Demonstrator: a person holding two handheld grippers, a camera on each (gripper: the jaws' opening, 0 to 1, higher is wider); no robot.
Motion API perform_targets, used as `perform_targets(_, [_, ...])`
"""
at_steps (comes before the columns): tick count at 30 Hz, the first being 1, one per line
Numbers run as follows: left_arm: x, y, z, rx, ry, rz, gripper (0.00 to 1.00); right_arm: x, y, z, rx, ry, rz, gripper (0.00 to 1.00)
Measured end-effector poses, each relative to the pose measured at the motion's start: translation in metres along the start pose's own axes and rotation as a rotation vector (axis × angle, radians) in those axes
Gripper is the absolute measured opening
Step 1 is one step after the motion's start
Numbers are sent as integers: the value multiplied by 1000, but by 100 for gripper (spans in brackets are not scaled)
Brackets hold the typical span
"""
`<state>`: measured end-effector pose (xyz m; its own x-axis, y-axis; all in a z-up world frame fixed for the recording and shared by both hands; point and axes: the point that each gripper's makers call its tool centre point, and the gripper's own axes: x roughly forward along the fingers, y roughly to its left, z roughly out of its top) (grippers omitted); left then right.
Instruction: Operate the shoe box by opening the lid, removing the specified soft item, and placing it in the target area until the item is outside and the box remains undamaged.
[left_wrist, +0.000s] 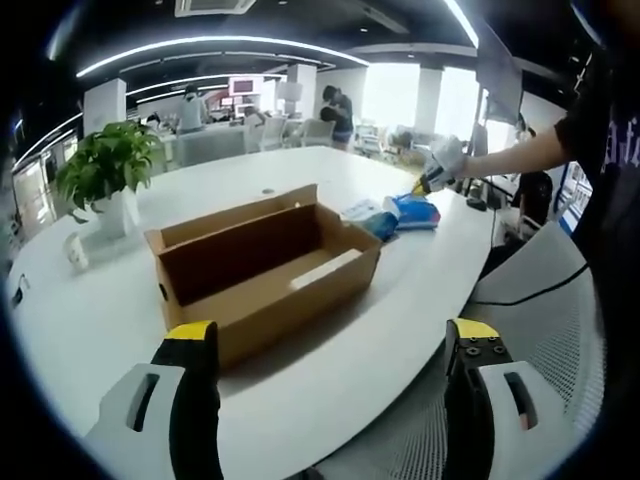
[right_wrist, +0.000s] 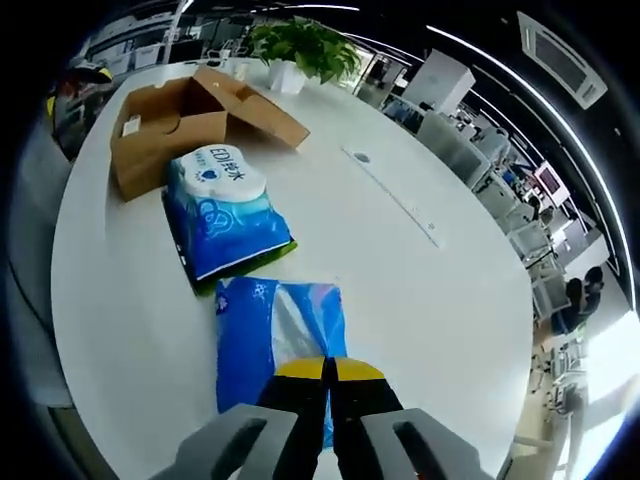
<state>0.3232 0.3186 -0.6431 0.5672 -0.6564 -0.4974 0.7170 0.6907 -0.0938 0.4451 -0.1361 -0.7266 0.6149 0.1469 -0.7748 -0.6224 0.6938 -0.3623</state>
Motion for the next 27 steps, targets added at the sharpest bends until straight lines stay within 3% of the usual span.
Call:
perform_targets(13, [0,1,1,-3,-7,-3,93,-1,5,-6,56,-1,-19,0])
perform_targets(17, [1,1,0,-1,-3,-5,93,-3,6,-7,62,-5,-32,5])
perform_targets(20, [1,2,1,0,-5,-5,93,-8,7,-6,173,-31,-32,14])
perform_targets(25, [3,1,2,7,-4,-13,93,-16,4,-6,230,-53,-47,29])
perform_targets(27, [3,1,3,9,-4,-15,93,-19,5,-7,255,-56,-47,39])
